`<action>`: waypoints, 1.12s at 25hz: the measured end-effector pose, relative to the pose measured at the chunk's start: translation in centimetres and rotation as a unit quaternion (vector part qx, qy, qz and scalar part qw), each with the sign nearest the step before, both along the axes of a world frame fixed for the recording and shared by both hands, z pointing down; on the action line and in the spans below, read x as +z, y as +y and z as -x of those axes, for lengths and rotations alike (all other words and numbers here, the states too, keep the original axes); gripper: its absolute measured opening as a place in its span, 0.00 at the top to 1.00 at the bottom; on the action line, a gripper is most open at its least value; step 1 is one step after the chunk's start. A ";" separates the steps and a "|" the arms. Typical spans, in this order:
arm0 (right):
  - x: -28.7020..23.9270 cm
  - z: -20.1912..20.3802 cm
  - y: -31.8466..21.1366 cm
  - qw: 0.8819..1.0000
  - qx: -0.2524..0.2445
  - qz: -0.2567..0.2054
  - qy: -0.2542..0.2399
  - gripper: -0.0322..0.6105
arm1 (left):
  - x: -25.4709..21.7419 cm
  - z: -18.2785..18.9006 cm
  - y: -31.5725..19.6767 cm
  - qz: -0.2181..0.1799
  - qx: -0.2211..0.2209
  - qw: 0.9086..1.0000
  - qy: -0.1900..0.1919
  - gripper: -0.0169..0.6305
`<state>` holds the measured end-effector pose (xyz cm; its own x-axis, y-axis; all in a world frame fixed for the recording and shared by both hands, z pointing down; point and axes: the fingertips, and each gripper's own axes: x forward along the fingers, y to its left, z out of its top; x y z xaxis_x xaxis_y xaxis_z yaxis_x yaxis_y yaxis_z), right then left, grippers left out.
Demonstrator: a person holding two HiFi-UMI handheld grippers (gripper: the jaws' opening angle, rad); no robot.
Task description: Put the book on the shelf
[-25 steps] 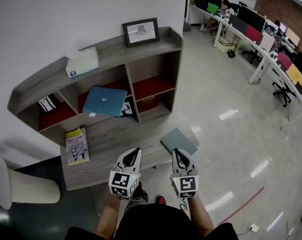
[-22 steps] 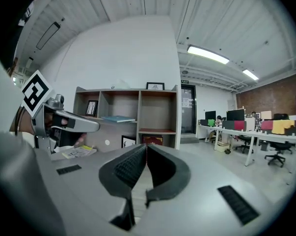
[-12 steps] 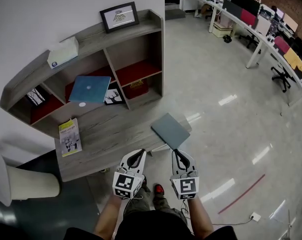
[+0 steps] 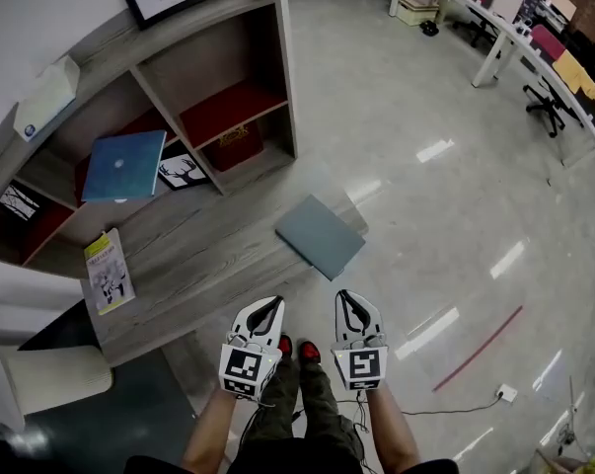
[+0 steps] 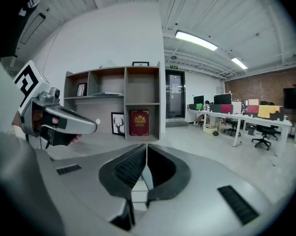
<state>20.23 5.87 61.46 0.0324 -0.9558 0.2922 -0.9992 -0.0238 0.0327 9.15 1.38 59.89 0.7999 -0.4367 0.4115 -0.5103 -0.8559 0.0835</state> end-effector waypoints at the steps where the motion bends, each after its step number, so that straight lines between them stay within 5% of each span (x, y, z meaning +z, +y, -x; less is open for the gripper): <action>1: 1.0 -0.1 0.0 1.000 0.003 0.006 -0.001 0.90 | 1.1 -0.1 0.0 0.006 0.001 1.000 -0.003 0.96; 13: 9.8 -0.4 -0.1 0.999 -0.006 0.050 0.012 0.90 | 9.3 -0.9 -0.1 0.042 0.011 0.999 -0.021 0.96; 19: 11.7 -1.0 -1.4 0.994 -0.026 0.068 0.087 0.89 | 10.8 0.0 0.1 0.056 0.000 0.998 -0.028 0.96; 22: 12.7 -0.9 -2.1 0.985 -0.045 0.088 0.144 0.68 | 11.5 0.6 0.0 0.056 -0.011 0.998 -0.031 0.96; 28: 17.0 -1.0 -3.4 0.962 -0.081 0.107 0.239 0.52 | 12.4 1.2 0.3 0.074 -0.018 0.997 -0.033 0.96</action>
